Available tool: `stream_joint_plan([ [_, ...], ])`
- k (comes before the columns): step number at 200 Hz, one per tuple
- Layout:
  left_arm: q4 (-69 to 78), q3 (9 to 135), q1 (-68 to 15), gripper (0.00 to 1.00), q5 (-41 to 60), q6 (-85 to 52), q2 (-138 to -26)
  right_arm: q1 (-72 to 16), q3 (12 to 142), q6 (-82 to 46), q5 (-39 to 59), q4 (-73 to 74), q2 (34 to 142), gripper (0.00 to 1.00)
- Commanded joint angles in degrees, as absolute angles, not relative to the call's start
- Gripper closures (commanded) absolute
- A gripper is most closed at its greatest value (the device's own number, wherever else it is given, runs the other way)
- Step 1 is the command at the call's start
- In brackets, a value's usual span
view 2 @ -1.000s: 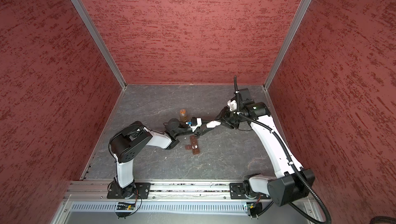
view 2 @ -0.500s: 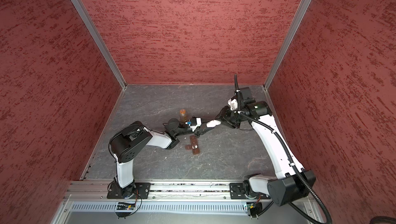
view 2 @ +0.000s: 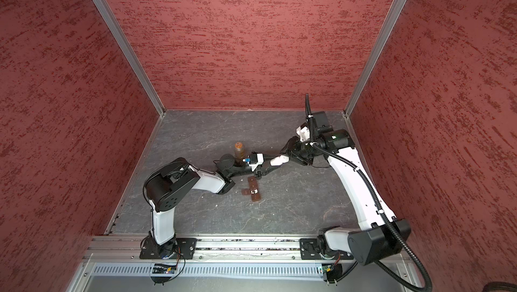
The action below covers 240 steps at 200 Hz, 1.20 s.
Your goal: Sort the pills into containers
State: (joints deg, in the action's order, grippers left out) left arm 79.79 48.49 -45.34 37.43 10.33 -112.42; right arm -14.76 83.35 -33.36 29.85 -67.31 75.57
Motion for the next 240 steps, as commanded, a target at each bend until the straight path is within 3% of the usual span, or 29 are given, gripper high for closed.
stream_joint_plan([
  [1,80.99,49.39,-45.54,1.00,37.53,10.16,-113.64,-14.99,85.43,-31.43,30.98,-68.15,75.41,0.50],
  [169,80.96,49.35,-45.74,1.00,37.72,9.76,-113.29,-15.45,86.16,-29.28,27.25,-70.92,76.67,0.50],
  [240,80.95,49.42,-45.73,1.00,37.71,9.78,-113.38,-15.47,85.32,-28.47,26.69,-71.12,76.91,0.56],
])
